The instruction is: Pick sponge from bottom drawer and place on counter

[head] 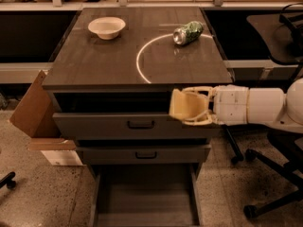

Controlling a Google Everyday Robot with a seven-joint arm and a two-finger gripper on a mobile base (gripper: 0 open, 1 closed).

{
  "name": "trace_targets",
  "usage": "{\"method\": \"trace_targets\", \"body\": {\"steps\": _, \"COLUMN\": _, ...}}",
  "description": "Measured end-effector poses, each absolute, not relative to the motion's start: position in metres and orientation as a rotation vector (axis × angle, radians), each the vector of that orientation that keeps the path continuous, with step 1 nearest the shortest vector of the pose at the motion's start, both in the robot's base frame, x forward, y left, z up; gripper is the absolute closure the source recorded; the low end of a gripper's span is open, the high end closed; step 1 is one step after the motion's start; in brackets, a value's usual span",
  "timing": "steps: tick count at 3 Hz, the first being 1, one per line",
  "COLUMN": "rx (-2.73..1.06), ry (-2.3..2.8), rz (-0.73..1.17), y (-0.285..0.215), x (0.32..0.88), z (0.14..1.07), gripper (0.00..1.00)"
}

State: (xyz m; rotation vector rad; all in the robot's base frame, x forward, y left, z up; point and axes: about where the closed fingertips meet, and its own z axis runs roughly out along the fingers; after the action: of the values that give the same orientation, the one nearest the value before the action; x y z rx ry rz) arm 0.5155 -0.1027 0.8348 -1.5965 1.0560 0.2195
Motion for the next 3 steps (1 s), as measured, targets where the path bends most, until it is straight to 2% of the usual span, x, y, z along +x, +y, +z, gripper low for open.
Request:
{"method": "trace_targets", "body": {"steps": 1, "rx": -1.462, "ry": 1.103, "rz": 0.2, "y": -0.107, "x": 0.565, "z": 0.9, "gripper": 1.0}}
{"method": "trace_targets", "body": {"steps": 3, "rx": -1.505, "ry": 1.142, "rz": 0.16, "y": -0.096, "x": 0.58, "z": 0.913, "gripper": 1.0}}
